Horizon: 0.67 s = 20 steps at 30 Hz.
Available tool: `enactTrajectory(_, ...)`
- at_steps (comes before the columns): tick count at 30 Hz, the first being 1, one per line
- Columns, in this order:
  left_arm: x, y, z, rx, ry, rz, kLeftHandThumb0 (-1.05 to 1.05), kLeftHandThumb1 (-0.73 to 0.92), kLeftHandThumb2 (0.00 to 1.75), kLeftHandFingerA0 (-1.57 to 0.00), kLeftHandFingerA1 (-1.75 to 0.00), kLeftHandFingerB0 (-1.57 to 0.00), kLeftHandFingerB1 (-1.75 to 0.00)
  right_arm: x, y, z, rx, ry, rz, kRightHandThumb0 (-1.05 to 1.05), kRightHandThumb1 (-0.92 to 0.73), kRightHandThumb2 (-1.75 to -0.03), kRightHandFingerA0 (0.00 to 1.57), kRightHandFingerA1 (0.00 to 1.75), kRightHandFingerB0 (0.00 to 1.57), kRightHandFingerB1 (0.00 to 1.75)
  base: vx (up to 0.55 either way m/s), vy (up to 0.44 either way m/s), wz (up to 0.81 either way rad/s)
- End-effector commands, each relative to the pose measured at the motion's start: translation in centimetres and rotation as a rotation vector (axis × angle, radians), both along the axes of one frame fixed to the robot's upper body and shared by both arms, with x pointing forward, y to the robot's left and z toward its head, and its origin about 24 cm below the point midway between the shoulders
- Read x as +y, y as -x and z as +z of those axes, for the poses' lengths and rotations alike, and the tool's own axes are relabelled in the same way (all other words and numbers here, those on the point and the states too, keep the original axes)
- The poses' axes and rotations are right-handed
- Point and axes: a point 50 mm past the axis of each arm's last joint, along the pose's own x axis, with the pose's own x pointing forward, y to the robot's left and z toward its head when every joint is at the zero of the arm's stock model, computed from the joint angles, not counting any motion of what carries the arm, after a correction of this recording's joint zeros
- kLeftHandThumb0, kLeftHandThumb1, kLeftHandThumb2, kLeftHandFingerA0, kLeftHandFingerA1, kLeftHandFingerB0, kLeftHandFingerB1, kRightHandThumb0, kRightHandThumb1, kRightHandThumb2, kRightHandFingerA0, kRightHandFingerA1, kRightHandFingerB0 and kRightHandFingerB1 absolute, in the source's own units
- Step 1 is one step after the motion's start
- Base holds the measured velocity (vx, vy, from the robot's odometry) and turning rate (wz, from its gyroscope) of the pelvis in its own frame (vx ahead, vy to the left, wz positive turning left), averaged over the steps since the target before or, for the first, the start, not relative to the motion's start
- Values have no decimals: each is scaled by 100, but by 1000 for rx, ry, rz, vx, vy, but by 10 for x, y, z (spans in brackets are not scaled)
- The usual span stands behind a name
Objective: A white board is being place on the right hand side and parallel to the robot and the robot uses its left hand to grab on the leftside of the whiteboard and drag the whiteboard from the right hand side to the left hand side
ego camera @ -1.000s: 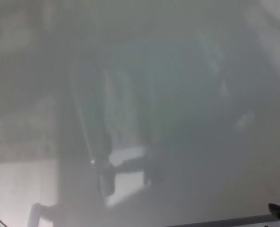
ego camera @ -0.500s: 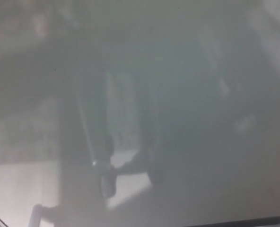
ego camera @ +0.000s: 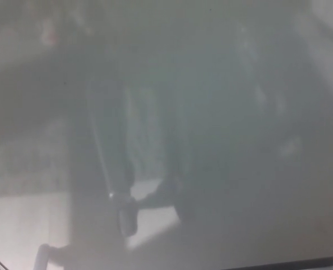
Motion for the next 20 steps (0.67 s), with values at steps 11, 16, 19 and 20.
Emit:
enactTrajectory(11,-38,-12,-22,116,-128,-285,-91,77,110,0,-10,0,-6,-3,-4,2,-10,10,-18,-56,-86,-65,34,35,22,30,0,0,0)
enactTrajectory(16,-43,-9,-29,207,-188,-325,-93,78,112,0,-8,0,-6,-3,-5,2,-10,18,-12,-56,-85,-65,35,36,23,30,0,0,0)
enactTrajectory(19,-31,3,-23,290,-213,-402,-90,79,114,0,-10,0,-8,-4,-9,3,-24,10,-26,-55,-85,-65,35,36,23,30,0,0,0)
enactTrajectory(20,-31,4,-24,315,-223,-407,-88,74,100,0,-7,0,-6,-4,-8,3,-17,10,-29,-56,-86,-65,34,36,22,30,0,0,0)
